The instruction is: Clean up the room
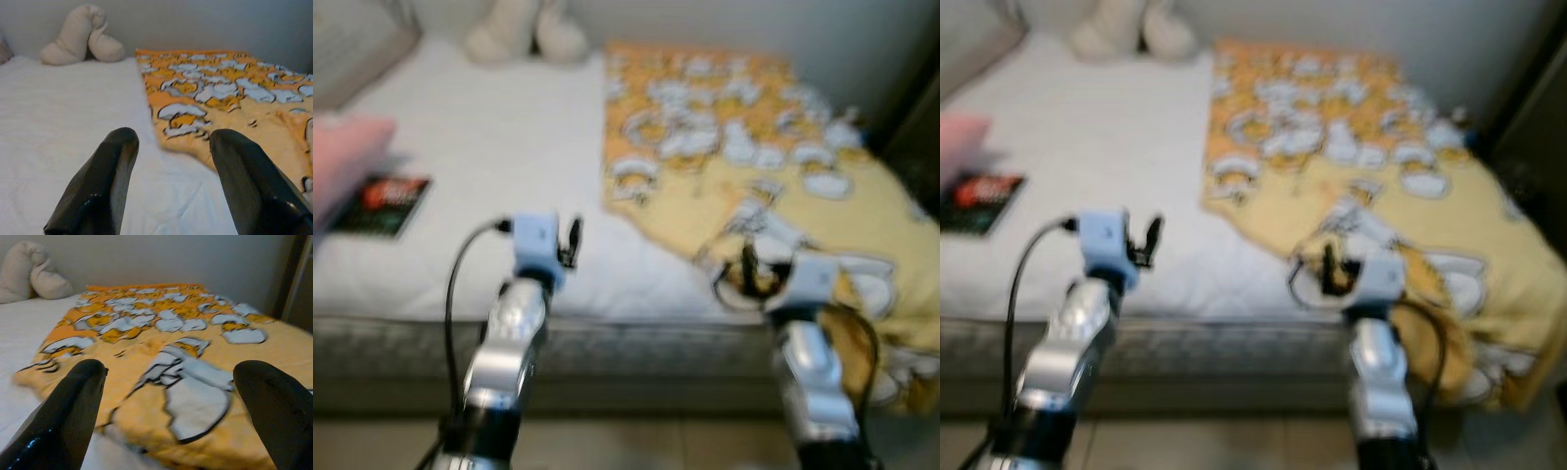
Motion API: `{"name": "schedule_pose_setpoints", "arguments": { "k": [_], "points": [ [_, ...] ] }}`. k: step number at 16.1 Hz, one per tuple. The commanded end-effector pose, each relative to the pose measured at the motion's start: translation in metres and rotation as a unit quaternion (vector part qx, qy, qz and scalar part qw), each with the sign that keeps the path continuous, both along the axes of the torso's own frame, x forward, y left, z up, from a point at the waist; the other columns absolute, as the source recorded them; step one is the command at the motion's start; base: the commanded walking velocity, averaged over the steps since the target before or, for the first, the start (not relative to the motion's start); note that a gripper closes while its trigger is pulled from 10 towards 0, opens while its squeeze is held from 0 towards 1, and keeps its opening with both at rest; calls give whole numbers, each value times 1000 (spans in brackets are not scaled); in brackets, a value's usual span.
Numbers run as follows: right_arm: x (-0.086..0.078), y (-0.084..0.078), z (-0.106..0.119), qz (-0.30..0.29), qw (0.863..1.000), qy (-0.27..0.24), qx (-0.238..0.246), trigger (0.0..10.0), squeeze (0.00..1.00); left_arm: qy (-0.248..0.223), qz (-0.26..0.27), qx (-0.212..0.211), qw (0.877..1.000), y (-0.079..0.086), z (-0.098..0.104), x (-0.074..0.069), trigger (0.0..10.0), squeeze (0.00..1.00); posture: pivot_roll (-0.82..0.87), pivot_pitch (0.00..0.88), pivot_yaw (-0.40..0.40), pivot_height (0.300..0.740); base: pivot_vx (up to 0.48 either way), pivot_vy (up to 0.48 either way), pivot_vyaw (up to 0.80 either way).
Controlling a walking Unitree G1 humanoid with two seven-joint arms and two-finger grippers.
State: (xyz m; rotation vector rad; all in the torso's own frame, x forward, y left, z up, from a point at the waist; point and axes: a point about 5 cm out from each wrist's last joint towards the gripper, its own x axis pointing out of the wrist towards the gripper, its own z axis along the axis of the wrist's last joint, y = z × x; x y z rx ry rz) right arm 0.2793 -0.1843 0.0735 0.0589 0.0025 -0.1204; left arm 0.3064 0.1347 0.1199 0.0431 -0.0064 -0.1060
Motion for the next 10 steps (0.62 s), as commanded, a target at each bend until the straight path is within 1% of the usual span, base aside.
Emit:
{"name": "schedule_pose_setpoints", "arguments": {
  "k": [1, 4, 6, 7, 10],
  "points": [
    [3, 9, 3, 13, 1000, -4, 6, 10000, 0, 5, 18, 6, 1000, 10, 0, 4, 10000, 0, -13, 0, -34, 740, 454, 0, 0],
    [2, 10, 1, 17, 1000, 1, 7, 10000, 0, 4, 28, 10, 1000, 14, 0, 5, 10000, 0, -12, 0, -32, 740, 480, 0, 0],
    [2, 15, -4, 30, 999, 13, 13, 10000, 0, 22, 21, 19, 999, 18, -6, 6, 10000, 0, -8, 0, -28, 740, 0, 0, 0],
    [3, 18, -8, 35, 999, 23, 17, 10000, 0, 29, 25, 22, 999, 24, -8, 8, 10000, 0, 0, 0, -24, 740, 0, 0, 0],
    [4, 21, -7, 41, 999, 21, 20, 10000, 0, 23, 29, 34, 999, 29, -5, 10, 10000, 0, 8, 0, -26, 740, 0, 0, 0]
  ]
}}
